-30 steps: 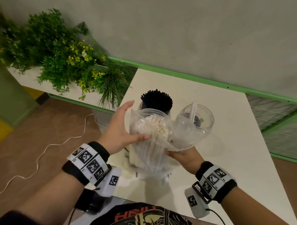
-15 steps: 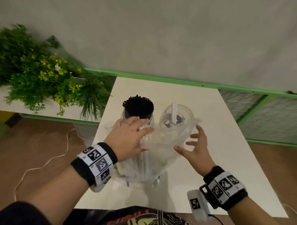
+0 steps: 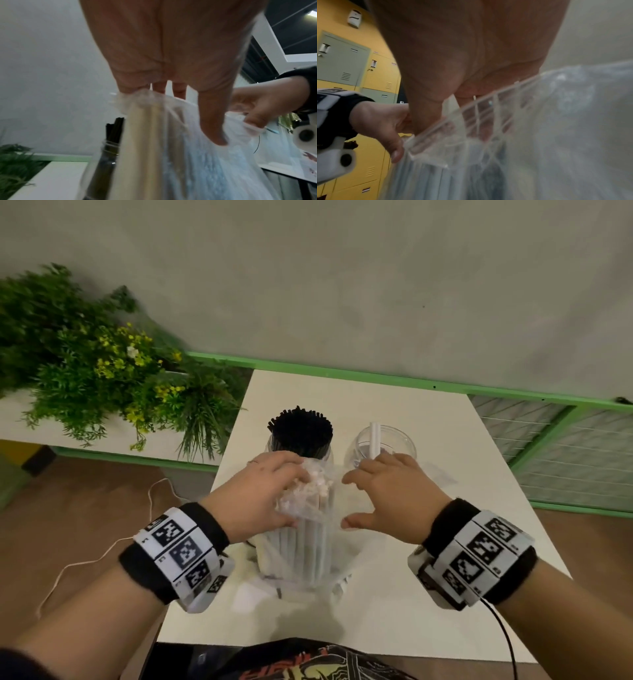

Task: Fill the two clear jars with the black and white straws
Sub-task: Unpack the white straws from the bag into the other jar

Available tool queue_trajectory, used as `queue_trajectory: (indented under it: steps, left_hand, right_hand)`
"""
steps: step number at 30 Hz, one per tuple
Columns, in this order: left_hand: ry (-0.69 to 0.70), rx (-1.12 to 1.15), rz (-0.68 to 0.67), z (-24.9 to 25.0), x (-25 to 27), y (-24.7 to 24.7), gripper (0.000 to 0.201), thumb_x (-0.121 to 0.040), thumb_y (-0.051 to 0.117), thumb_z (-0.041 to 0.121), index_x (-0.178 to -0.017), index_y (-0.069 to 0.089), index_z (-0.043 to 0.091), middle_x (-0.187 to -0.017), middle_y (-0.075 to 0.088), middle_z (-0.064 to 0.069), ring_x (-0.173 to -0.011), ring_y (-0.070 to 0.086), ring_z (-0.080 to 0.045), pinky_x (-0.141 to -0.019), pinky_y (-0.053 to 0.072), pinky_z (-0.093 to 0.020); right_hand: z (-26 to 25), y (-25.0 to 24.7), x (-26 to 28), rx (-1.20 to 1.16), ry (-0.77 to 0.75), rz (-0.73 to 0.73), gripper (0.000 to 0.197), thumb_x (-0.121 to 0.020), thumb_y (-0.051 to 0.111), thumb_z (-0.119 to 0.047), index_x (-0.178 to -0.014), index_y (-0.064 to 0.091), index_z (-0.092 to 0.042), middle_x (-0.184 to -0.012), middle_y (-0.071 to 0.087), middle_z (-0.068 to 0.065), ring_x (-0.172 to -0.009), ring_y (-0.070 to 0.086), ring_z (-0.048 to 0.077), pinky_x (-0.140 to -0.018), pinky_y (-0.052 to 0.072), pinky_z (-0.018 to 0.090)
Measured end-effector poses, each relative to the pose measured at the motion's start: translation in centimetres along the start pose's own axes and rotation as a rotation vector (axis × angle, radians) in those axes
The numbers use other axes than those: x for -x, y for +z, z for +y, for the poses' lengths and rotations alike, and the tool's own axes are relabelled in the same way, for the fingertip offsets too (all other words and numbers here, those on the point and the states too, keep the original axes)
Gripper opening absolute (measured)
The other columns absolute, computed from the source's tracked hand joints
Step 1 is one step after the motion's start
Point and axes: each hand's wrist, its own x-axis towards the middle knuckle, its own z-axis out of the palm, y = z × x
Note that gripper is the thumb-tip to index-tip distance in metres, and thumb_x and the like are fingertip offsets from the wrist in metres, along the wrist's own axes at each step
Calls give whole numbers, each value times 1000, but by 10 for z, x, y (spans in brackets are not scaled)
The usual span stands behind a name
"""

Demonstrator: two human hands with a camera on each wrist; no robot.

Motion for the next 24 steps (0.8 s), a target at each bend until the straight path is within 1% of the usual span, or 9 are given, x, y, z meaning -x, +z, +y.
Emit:
queue_trajectory:
  steps: [2, 5, 7, 9, 12, 15, 18, 20, 24]
  left_hand:
    - [30, 11, 110, -3, 11, 0, 34, -70, 81, 29, -95, 59, 25, -117, 49, 6, -108, 47, -12, -93, 43, -27]
    - [58, -75, 251, -7, 27, 7, 28, -70, 79, 25, -72, 52, 21, -97, 50, 5, -93, 45, -13, -76, 46, -32]
    - [82, -168, 312, -9, 36, 14, 20, -75, 70, 31, -72, 52, 21, -91, 53, 5, -89, 50, -18, -75, 44, -34]
    - [82, -203, 348, -9, 45, 20, 18, -78, 62, 36, -90, 55, 23, -92, 56, 6, -89, 52, -19, -77, 40, -32]
    - [45, -224, 344, -7, 45, 22, 47, -72, 72, 24, -115, 55, 22, -99, 57, 4, -89, 51, -19, -72, 42, -31]
    - [42, -325, 305, -8, 38, 15, 40, -66, 78, 21, -102, 62, 27, -96, 60, 7, -84, 51, -20, -67, 41, -33]
    - [64, -399, 338, -7, 33, 8, 8, -74, 59, 24, -80, 59, 29, -77, 58, 10, -75, 52, -22, -65, 27, -34]
    - [93, -426, 360, -5, 35, 10, 7, -74, 51, 22, -72, 56, 27, -69, 54, 9, -70, 51, -22, -62, 24, -34]
    - [60, -420, 333, -8, 52, 23, 2, -73, 59, 23, -74, 58, 22, -74, 53, 4, -70, 49, -22, -65, 27, -34]
  right_hand:
    - [-1, 7, 0, -5, 32, 9, 87, -69, 51, -81, -139, 38, -30, -128, 47, -9, -125, 37, 20, -110, 24, 40]
    - [-2, 23, -1, -48, 102, 2, 105, -58, 55, -86, -143, 30, -30, -133, 39, -7, -128, 31, 21, -112, 21, 42]
    - [-5, 33, -1, -71, 129, 6, 112, -54, 57, -87, -145, 25, -30, -134, 34, -6, -128, 29, 21, -111, 19, 39]
    - [-9, 41, 0, -105, 141, 8, 114, -54, 59, -86, -146, 21, -30, -135, 31, -6, -129, 26, 20, -109, 17, 38]
    - [-15, 48, 0, -145, 141, 30, 113, -54, 62, -84, -146, 22, -31, -134, 32, -6, -126, 28, 20, -107, 18, 36]
    - [-16, 49, -1, -161, 150, 41, 113, -53, 63, -83, -146, 23, -31, -133, 33, -5, -125, 30, 20, -106, 19, 36]
    - [-16, 48, -2, -159, 163, 33, 115, -53, 63, -84, -146, 20, -32, -135, 31, -5, -127, 28, 20, -106, 18, 36]
    - [-17, 49, -2, -167, 166, 39, 115, -53, 63, -84, -146, 19, -33, -135, 30, -5, -126, 27, 20, -106, 18, 36]
    - [-21, 56, -3, -177, 193, 50, 117, -52, 64, -83, -147, 17, -33, -134, 30, -6, -124, 29, 20, -106, 19, 36]
